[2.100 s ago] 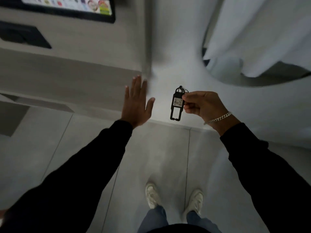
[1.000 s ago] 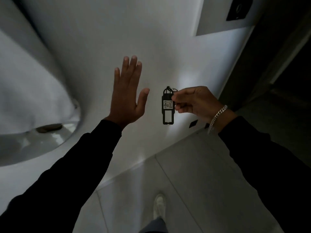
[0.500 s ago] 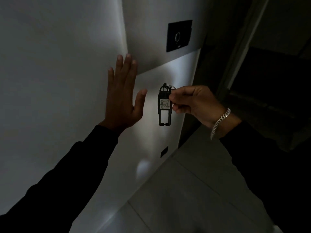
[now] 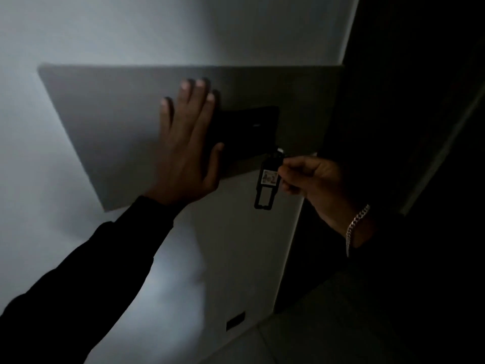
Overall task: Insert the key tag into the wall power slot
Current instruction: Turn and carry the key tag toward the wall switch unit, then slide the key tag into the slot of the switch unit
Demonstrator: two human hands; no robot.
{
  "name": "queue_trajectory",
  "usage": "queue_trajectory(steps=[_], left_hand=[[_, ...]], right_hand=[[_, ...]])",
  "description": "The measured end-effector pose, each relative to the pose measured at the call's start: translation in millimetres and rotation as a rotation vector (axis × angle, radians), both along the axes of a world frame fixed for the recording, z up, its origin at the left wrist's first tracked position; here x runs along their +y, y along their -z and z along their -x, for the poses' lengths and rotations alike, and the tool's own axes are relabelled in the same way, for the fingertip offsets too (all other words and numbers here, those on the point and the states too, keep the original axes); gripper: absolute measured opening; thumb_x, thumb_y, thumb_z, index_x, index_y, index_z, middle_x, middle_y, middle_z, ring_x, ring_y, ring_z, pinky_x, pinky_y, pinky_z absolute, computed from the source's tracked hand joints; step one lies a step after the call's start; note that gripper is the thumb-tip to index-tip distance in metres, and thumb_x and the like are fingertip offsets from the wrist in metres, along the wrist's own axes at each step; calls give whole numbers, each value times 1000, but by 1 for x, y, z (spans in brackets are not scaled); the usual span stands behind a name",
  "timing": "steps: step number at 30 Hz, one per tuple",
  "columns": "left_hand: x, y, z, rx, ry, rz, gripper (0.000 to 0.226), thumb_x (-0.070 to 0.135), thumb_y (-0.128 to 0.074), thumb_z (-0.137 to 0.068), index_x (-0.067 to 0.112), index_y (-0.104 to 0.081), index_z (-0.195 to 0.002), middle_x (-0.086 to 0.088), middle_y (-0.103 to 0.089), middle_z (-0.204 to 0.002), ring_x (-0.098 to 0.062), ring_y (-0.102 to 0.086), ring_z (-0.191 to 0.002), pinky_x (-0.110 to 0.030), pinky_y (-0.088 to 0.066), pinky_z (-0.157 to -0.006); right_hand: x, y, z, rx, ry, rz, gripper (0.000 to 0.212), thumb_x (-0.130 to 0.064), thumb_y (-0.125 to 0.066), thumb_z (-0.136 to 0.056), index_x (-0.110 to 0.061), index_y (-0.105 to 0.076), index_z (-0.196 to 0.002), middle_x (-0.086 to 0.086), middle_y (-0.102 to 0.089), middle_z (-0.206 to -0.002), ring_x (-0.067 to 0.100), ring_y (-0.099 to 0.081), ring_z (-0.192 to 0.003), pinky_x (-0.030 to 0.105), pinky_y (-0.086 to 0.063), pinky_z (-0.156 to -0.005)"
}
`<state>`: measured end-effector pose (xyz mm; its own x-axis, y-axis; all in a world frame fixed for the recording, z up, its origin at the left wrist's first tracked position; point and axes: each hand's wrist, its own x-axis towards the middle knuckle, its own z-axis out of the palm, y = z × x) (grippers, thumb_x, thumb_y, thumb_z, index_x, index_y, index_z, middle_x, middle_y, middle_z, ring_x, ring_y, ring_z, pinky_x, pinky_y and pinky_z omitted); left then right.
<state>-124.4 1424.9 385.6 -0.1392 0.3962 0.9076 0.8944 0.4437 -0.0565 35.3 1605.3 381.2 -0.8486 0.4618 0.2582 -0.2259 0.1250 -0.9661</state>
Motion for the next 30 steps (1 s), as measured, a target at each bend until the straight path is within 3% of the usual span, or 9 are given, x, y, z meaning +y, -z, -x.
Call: queue_trajectory(steps=[5, 9, 18, 22, 26, 30], left_hand=[[16, -11, 22, 163, -270, -23, 58, 26, -39, -99, 1, -33, -151, -23, -32, -159, -36, -23, -152, -47, 4, -126], [28, -1, 34, 237, -517, -29, 61, 32, -37, -100, 9, -24, -156, -14, -26, -164, -27, -9, -155, -46, 7, -126], [27, -3, 33, 245, -691, -46, 64, 37, -33, -100, 9, -20, -157, -12, -16, -165, -24, -1, -155, -44, 3, -127], [15, 2, 36, 251, -849, -60, 74, 47, -27, -98, 5, -13, -157, -22, -20, -164, -36, -10, -154, -57, -11, -123], [12, 3, 40, 280, -909, -87, 78, 52, -22, -97, 2, -14, -156, -26, -24, -161, -41, -18, -151, -61, -17, -120], [13, 2, 42, 282, -939, -80, 79, 54, -19, -97, 3, -13, -157, -25, -22, -162, -33, -5, -155, -61, -16, -121]], right_hand=[[47, -45, 49, 168, -23, -65, 20, -4, -69, -84, -23, -69, -78, -7, -71, -55, 2, -62, -48, 13, -50, -46], [69, -64, 81, 269, -70, -115, 20, -4, -67, -85, -23, -67, -79, -7, -69, -53, 2, -59, -45, 14, -46, -42], [83, -85, 117, 353, -176, -283, 20, -7, -69, -85, -26, -67, -78, -14, -68, -53, 3, -50, -34, 15, -37, -33], [88, -85, 123, 343, -182, -331, 16, -13, -73, -83, -28, -68, -78, -18, -69, -54, 2, -46, -28, 10, -32, -31], [89, -87, 124, 295, -212, -475, 10, -16, -75, -82, -25, -70, -84, -10, -70, -69, 1, -48, -28, 10, -34, -31], [89, -77, 126, 255, -208, -510, 10, -15, -75, -81, -17, -72, -91, -5, -70, -72, 1, -50, -28, 11, -36, -31]])
